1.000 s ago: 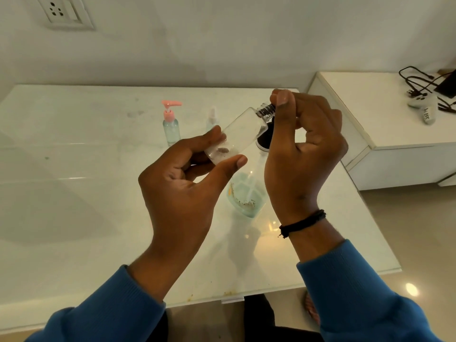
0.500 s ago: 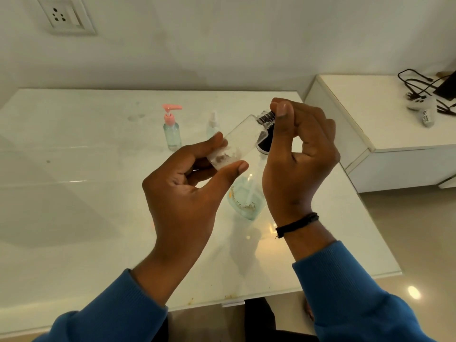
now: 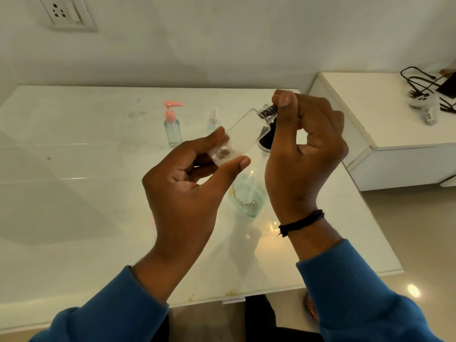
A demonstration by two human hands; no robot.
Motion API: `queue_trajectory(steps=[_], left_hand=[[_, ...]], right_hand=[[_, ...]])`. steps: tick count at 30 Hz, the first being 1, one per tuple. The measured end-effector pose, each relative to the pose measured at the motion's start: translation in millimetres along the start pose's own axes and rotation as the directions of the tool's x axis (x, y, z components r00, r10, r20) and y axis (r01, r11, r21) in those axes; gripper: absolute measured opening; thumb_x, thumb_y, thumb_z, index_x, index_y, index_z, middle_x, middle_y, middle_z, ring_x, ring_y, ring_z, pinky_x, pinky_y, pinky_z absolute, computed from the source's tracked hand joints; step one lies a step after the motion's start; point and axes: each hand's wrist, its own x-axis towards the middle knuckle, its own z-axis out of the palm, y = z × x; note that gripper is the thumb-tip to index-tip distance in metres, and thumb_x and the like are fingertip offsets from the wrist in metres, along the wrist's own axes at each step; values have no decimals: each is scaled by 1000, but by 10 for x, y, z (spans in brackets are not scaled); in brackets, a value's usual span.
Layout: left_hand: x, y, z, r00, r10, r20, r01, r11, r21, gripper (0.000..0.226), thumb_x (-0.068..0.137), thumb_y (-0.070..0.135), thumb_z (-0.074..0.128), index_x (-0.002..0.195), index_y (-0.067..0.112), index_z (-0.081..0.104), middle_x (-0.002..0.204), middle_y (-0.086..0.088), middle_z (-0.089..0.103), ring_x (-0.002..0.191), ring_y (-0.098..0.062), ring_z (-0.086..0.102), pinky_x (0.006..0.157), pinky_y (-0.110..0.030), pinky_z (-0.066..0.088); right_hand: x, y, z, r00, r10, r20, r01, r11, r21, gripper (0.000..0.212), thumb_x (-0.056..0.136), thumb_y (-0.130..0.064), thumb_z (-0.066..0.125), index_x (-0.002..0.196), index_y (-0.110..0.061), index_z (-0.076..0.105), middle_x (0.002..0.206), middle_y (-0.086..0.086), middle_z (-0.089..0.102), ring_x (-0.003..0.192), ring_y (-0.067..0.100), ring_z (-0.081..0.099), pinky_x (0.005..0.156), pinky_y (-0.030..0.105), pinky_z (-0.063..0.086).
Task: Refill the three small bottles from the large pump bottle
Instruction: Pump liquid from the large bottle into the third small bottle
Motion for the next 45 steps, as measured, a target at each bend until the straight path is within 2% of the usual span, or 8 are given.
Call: queue_trajectory(steps=[4,9,13,20,29,34,39,45], left_hand=[[-6,0,9,1000,-13,-7,13,1000,0,40,79,13,86,116,6,73,108,8,73,97,0,72,80,-12,56],[4,-3,-7,1000,4,-4,-4,1000,0,41,78,13,87,116,7,73,110,7,73,98,-1,72,80,-13,56],[-6,0,-1,1000,8,4,-8,1000,23,41,78,13,87,116,7,73,111,6,73,98,1,72,79,-11,56],[-1,-6,-11,1000,-6,3,6,1000,-7,41,78,13,86,116,8,72,110,6,73,99,1,72,81,-12,56],[7,-7,-12,1000,-20,-2,20,1000,-6,40,80,15,86,117,9,73,113,5,74,101,-2,72,82,-15,57],[-5,0,14,1000,-25,-2,25,1000,6,40,79,15,87,116,8,74,111,3,75,99,-4,73,79,-15,57],[14,1,-6,1000,-23,-8,23,1000,0,40,79,16,86,116,8,73,111,6,74,99,-2,72,80,-14,57],[-2,11,6,999,-41,1,42,999,-9,40,79,17,87,116,10,74,111,5,75,100,-1,72,78,-14,58]], right_hand=[[-61,37,7,1000,19,7,-19,1000,11,17,100,-16,62,95,-10,76,95,-8,70,86,17,62,72,55,48],[-11,-21,12,1000,-19,-3,19,1000,-18,17,100,-15,63,93,-10,77,94,-9,70,82,17,62,71,47,47],[-71,18,20,1000,-12,1,12,1000,9,11,100,-16,62,98,-23,71,98,-9,71,86,22,65,72,53,48],[1,4,3,1000,-10,-2,10,1000,4,20,99,-16,63,88,-7,77,86,-4,72,80,16,62,71,49,47],[27,0,21,1000,5,-13,-5,1000,13,21,99,-18,63,85,-10,75,83,-9,66,78,14,57,68,52,47],[-52,70,27,1000,2,3,-2,1000,24,13,100,-14,62,95,-23,70,93,-12,68,85,16,61,71,56,48],[17,10,29,1000,3,-14,-3,1000,25,19,100,-14,63,87,-10,76,87,-10,69,82,5,59,70,52,48],[-25,43,21,1000,1,-1,-1,1000,-3,16,101,-17,61,92,-15,75,91,-9,70,85,25,63,72,53,47]])
